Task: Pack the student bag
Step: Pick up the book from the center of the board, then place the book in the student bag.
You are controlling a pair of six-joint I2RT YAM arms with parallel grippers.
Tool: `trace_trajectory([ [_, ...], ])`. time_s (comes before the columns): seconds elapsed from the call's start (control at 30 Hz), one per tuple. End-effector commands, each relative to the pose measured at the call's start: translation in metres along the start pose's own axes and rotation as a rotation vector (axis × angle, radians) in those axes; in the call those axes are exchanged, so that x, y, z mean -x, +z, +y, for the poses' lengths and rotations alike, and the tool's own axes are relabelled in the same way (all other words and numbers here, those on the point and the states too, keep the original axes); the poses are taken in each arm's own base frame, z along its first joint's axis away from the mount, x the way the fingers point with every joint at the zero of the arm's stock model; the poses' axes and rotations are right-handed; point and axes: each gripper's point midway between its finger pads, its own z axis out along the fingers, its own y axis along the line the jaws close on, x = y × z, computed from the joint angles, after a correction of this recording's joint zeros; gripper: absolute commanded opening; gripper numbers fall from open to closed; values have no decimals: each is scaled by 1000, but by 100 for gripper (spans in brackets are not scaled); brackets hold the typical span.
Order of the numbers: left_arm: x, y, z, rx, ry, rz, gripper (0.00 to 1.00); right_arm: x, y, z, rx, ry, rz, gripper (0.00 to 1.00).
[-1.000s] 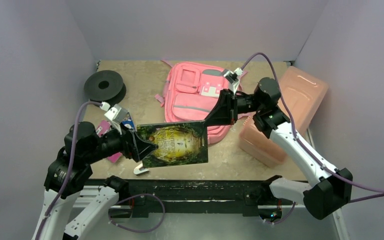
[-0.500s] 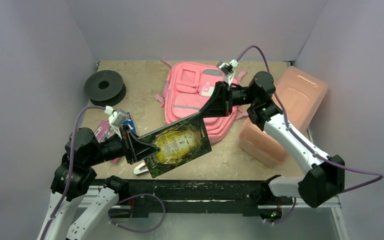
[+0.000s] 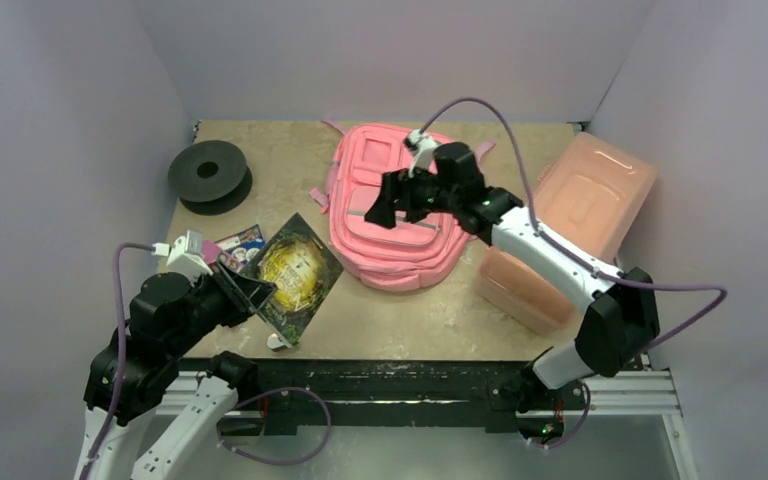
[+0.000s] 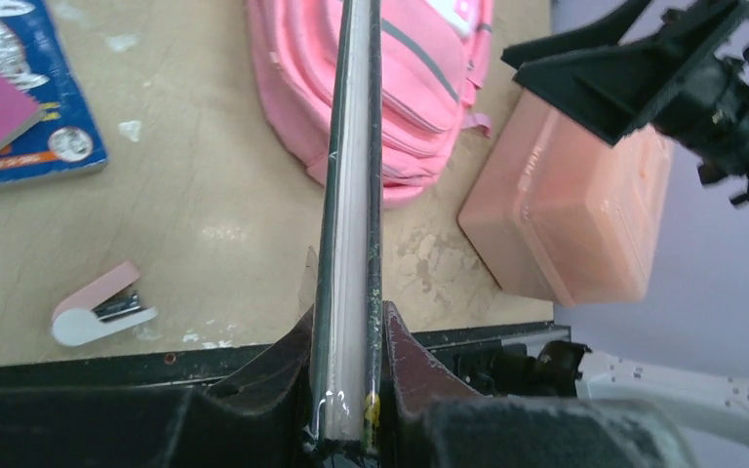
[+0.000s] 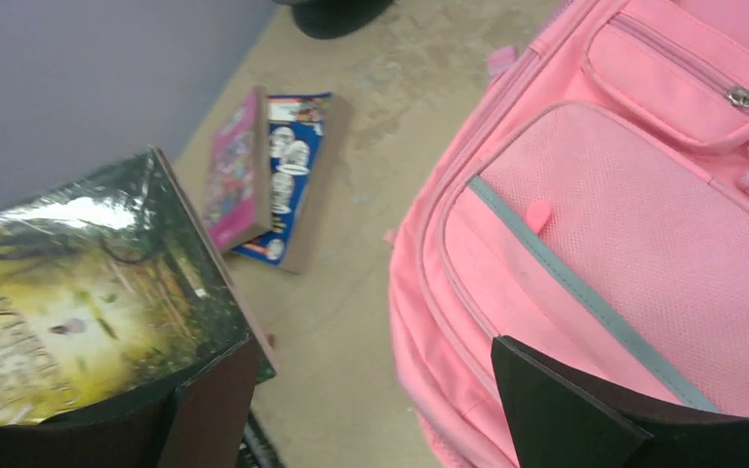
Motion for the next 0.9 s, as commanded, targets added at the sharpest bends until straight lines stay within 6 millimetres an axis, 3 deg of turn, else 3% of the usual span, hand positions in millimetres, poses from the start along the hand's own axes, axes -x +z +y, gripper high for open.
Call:
trace_trajectory([
  [0.0, 27, -1, 22, 149, -149, -160, 0, -19, 19, -38, -463, -356, 27, 93],
  [0.13, 30, -10, 49, 314, -88, -167, 0, -51, 34, -64, -698, -551, 156, 96],
  [0.27, 30, -12, 50, 315, -54, -168, 0, -83, 51, -52, -744, -805, 252, 93],
  [0.37, 26, -8, 47, 273, -57, -163, 0, -100, 61, -43, -710, -854, 262, 89],
  [0.47, 20, -4, 46, 258, -64, -138, 0, -111, 64, -51, -732, -849, 289, 80],
  [0.53, 17, -1, 46, 255, -63, -118, 0, -112, 63, -58, -776, -848, 290, 69],
  [0.67, 11, 6, 37, 212, -55, -73, 0, -105, 62, -61, -838, -842, 279, 36],
  [0.77, 5, 13, 23, 129, -51, -33, 0, -95, 64, -46, -781, -809, 241, 21],
  [0.8, 2, 16, 18, 100, -50, -14, 0, -90, 63, -40, -765, -798, 221, 7],
  [0.83, -3, 20, 13, 64, -51, 11, 0, -84, 61, -35, -757, -782, 199, 0],
  [0.87, -6, 23, 7, 26, -52, 32, 0, -75, 58, -28, -740, -759, 174, 0],
])
